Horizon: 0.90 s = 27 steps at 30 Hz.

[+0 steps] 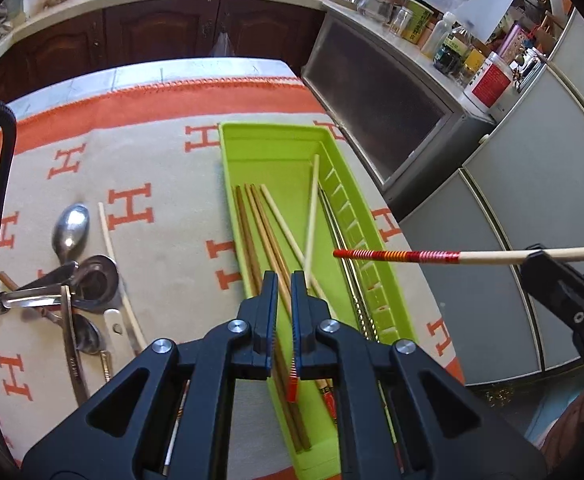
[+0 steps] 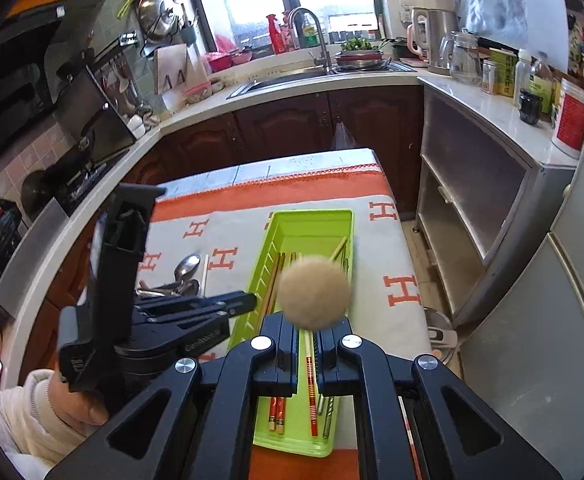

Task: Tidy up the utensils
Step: 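Lift both white chopsticks and carry them over the green tray, then lower both white chopsticks into the green tray and open both tools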

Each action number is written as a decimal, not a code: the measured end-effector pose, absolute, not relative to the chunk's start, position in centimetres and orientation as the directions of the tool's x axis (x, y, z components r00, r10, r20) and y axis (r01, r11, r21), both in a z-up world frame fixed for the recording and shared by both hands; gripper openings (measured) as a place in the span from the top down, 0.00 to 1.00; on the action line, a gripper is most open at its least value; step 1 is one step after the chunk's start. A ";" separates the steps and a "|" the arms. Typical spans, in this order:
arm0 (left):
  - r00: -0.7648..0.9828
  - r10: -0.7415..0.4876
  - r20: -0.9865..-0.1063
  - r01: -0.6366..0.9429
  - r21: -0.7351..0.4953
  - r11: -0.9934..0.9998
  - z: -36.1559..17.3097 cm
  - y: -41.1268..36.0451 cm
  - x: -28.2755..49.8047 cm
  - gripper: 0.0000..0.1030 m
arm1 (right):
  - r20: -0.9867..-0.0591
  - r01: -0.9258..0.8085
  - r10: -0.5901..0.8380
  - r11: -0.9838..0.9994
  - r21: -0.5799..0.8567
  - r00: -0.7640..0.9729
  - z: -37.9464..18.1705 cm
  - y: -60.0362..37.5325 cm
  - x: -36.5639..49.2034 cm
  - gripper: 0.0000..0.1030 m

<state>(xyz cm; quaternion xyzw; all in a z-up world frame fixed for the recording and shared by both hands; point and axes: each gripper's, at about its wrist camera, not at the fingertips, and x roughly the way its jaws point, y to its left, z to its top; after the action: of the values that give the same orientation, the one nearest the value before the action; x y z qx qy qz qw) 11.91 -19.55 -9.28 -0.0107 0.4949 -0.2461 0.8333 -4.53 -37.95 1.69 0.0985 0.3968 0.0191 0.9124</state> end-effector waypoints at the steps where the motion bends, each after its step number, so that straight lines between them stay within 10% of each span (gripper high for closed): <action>1: 0.396 -0.419 -0.817 0.396 -0.260 0.881 -9.2 -19.2 11.8 0.96 | -0.722 0.039 0.118 0.980 0.196 0.682 1.6 -37.6 -4.1 0.95; 12: 0.399 -0.409 -0.821 0.326 -0.291 0.900 -9.2 -15.2 12.1 0.96 | -0.695 0.013 0.080 0.992 0.127 0.715 -2.7 -34.2 2.7 0.92; 19: 0.407 -0.401 -0.821 0.301 -0.294 0.907 -9.4 -13.7 12.3 0.96 | -0.723 -0.003 0.106 0.990 0.142 0.683 -5.7 -32.9 3.3 0.36; 27: 0.405 -0.399 -0.823 0.301 -0.292 0.908 -9.3 -13.5 12.0 0.96 | -0.733 -0.029 0.119 0.991 0.134 0.670 -5.5 -31.3 1.8 0.35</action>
<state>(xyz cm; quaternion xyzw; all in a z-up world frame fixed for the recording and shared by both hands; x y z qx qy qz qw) 11.96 -13.48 -9.30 -0.0487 0.5037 -0.2090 0.8368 1.76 -31.31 -5.49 0.0555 0.4041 0.0406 0.9121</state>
